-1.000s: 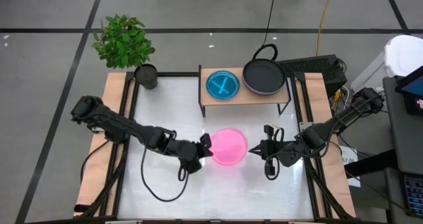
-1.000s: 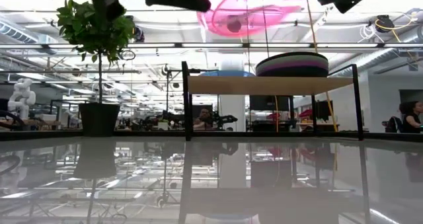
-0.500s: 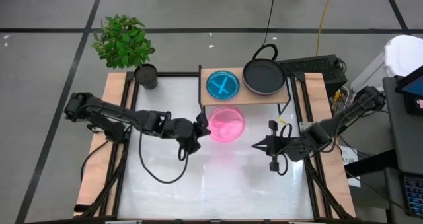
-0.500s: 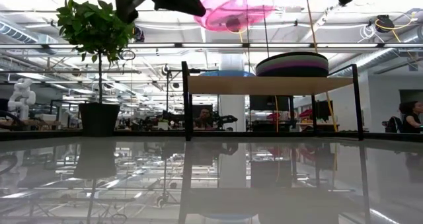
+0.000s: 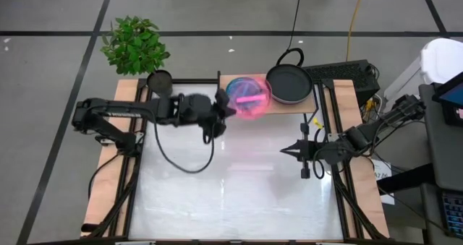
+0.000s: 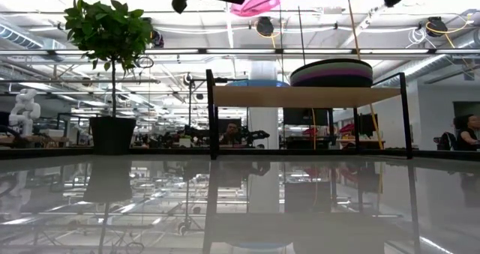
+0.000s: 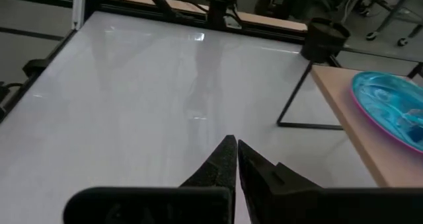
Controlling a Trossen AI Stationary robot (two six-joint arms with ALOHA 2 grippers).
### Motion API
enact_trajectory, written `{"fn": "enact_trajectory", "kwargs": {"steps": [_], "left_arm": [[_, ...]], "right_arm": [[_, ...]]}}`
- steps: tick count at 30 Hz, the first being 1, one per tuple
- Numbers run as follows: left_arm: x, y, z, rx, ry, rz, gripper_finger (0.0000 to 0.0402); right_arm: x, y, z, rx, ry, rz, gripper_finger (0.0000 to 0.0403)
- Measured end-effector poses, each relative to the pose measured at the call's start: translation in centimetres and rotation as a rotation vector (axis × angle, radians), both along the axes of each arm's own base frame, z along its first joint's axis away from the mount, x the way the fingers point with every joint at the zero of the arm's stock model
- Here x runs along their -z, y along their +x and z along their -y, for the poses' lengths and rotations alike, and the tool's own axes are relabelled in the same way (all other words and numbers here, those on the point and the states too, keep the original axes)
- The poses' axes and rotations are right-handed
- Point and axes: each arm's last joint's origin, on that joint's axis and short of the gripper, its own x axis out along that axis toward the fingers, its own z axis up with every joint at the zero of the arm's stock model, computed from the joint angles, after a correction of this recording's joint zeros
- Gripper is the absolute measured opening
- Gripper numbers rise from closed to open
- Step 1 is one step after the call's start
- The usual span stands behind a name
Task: Place and stack plates onto a shelf
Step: Stack the pink plate on the top of the blue plate on the shelf
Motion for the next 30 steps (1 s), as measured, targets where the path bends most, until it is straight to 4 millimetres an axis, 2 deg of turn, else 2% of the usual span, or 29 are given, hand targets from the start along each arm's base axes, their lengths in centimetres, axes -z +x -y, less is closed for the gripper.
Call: {"fn": "enact_trajectory", "kwargs": {"steps": [6, 12, 19, 23, 30], "left_arm": [[-0.6, -0.2, -3.5, -0.105, -0.062, 0.044, 0.0003], [0.9, 0.9, -5.9, -0.174, -0.176, 0.054, 0.0003], [3.2, 2.0, -7.4, -0.247, -0.235, 0.000, 0.0003], [3.4, 2.2, -7.5, -0.272, -0.276, 0.009, 0.0003], [5.2, 3.0, -7.6, -0.299, -0.357, -0.035, 0.0003]], "right_arm": [[0.0, 0.0, 0.6, 0.020, -0.011, 0.003, 0.0000], [0.0, 0.1, 0.6, 0.033, 0.009, 0.004, 0.0000], [0.0, 0.1, 0.6, 0.046, 0.036, 0.007, 0.0000], [0.0, 0.1, 0.6, 0.046, 0.037, 0.007, 0.0000], [0.0, 0.1, 0.6, 0.044, 0.034, 0.004, 0.0000]]}}
